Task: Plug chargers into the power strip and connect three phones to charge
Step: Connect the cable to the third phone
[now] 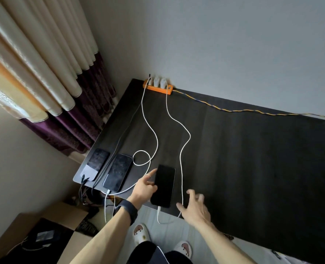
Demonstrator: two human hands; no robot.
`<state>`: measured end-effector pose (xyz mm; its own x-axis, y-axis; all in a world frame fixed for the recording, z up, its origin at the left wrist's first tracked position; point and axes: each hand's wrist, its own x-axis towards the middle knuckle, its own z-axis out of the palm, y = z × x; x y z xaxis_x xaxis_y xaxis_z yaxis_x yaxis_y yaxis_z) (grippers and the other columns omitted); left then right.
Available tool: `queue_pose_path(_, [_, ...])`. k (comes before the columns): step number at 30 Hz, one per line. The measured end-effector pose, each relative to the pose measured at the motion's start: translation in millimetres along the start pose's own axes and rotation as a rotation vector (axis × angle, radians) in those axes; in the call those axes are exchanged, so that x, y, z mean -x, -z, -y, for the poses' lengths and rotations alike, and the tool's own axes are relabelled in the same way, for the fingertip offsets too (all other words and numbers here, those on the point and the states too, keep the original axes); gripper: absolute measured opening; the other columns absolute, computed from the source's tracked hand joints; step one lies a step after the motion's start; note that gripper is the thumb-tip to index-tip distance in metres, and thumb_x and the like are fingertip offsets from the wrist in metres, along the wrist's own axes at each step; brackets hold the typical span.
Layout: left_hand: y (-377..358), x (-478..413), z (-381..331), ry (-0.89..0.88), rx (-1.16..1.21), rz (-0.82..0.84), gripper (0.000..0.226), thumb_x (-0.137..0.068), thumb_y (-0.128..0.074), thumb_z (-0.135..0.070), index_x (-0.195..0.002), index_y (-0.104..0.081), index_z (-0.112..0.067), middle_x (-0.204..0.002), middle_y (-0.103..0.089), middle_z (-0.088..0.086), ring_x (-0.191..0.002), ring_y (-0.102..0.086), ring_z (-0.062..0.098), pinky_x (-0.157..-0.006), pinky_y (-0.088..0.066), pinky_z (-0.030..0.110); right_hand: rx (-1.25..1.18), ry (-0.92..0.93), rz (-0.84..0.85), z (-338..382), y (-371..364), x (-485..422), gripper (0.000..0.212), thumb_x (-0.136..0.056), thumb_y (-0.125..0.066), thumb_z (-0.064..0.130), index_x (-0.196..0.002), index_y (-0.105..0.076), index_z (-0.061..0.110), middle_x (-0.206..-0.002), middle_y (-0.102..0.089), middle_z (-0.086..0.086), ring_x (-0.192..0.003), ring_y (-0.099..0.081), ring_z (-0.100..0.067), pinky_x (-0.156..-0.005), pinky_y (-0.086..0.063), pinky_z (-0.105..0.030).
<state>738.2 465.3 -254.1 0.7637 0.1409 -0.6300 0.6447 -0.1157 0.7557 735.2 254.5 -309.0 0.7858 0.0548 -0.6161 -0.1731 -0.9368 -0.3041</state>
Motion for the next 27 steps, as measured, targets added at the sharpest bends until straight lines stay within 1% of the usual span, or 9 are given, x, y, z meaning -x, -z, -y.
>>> queue_pose_path(3, [4,-20,28,0.064,-0.124,-0.047,0.075,-0.082,-0.045,0.012,-0.144,-0.048,-0.030,-0.059,-0.059,-0.007,-0.050,-0.053,0.013,-0.059,-0.044,0.027,0.331,0.301,-0.049,5,-15,-12,0.063,-0.095,-0.048,0.050,-0.152,-0.021,0.042,-0.166,0.006,-0.003,-0.136,-0.035,-0.029,-0.100,-0.044,-0.043])
queue_pose_path(7, [8,-45,52,0.096,-0.230,-0.100,0.079,-0.077,-0.045,0.006,-0.140,-0.051,-0.040,-0.108,-0.072,0.022,-0.096,-0.066,0.045,-0.080,-0.054,0.041,0.492,0.426,-0.005,-3,-21,-31,0.064,-0.099,-0.038,0.048,-0.157,-0.019,0.031,-0.168,-0.002,0.003,-0.148,-0.019,-0.023,-0.112,-0.030,-0.044])
queue_pose_path(9, [8,-51,57,0.084,-0.263,-0.143,0.078,-0.078,-0.044,0.006,-0.141,-0.051,-0.039,-0.117,-0.070,0.019,-0.108,-0.064,0.042,-0.089,-0.053,0.044,0.486,0.383,-0.070,-16,-20,-37,0.066,-0.098,-0.037,0.047,-0.158,-0.022,0.024,-0.167,-0.011,0.005,-0.147,-0.021,-0.020,-0.112,-0.031,-0.042])
queue_pose_path(13, [3,-53,58,0.044,-0.373,-0.229,0.079,-0.080,-0.040,0.005,-0.148,-0.042,-0.035,-0.131,-0.065,0.003,-0.119,-0.061,0.027,-0.098,-0.046,0.028,0.493,0.208,-0.155,-33,-14,-37,0.066,-0.095,-0.042,0.048,-0.153,-0.035,0.018,-0.164,-0.025,0.000,-0.149,-0.018,-0.024,-0.115,-0.027,-0.042])
queue_pose_path(17, [-6,-50,61,0.020,-0.564,-0.210,0.079,-0.086,-0.041,0.000,-0.156,-0.022,-0.031,-0.134,-0.048,0.012,-0.121,-0.054,0.034,-0.103,-0.046,0.038,0.399,0.232,-0.230,-6,-19,-23,0.063,-0.088,-0.056,0.048,-0.140,-0.053,0.014,-0.148,-0.050,-0.007,-0.144,-0.031,-0.028,-0.111,-0.032,-0.044])
queue_pose_path(20, [-4,-50,59,0.018,-0.725,-0.210,0.068,-0.091,-0.042,-0.011,-0.153,-0.026,-0.034,-0.129,-0.044,0.004,-0.114,-0.056,0.032,-0.090,-0.051,0.044,0.227,0.215,-0.152,32,-25,-18,0.065,-0.090,-0.053,0.051,-0.144,-0.042,0.016,-0.142,-0.051,-0.006,-0.132,-0.044,-0.028,-0.101,-0.042,-0.040])
queue_pose_path(23, [15,-51,58,-0.066,-0.893,-0.260,0.052,-0.091,-0.042,-0.017,-0.140,-0.051,-0.032,-0.125,-0.051,0.000,-0.117,-0.052,0.026,-0.086,-0.052,0.043,0.046,0.169,-0.039,66,-35,-17,0.073,-0.093,-0.054,0.050,-0.153,-0.024,0.022,-0.142,-0.044,-0.010,-0.126,-0.051,-0.031,-0.098,-0.044,-0.039])
queue_pose_path(25, [37,-53,60,-0.147,-0.968,-0.279,0.048,-0.090,-0.043,-0.017,-0.134,-0.057,-0.029,-0.128,-0.052,0.002,-0.120,-0.048,0.027,-0.091,-0.050,0.043,-0.012,0.168,-0.004,83,-44,-16,0.079,-0.092,-0.057,0.050,-0.156,-0.015,0.034,-0.146,-0.034,-0.009,-0.125,-0.052,-0.034,-0.095,-0.047,-0.041])
queue_pose_path(27, [66,-57,66,-0.169,-1.076,-0.278,0.055,-0.089,-0.045,-0.019,-0.142,-0.047,-0.029,-0.144,-0.044,0.007,-0.134,-0.037,0.032,-0.105,-0.040,0.045,0.002,0.164,0.018,96,-55,-15,0.079,-0.092,-0.057,0.050,-0.156,-0.011,0.040,-0.154,-0.020,-0.009,-0.127,-0.048,-0.036,-0.095,-0.047,-0.042])
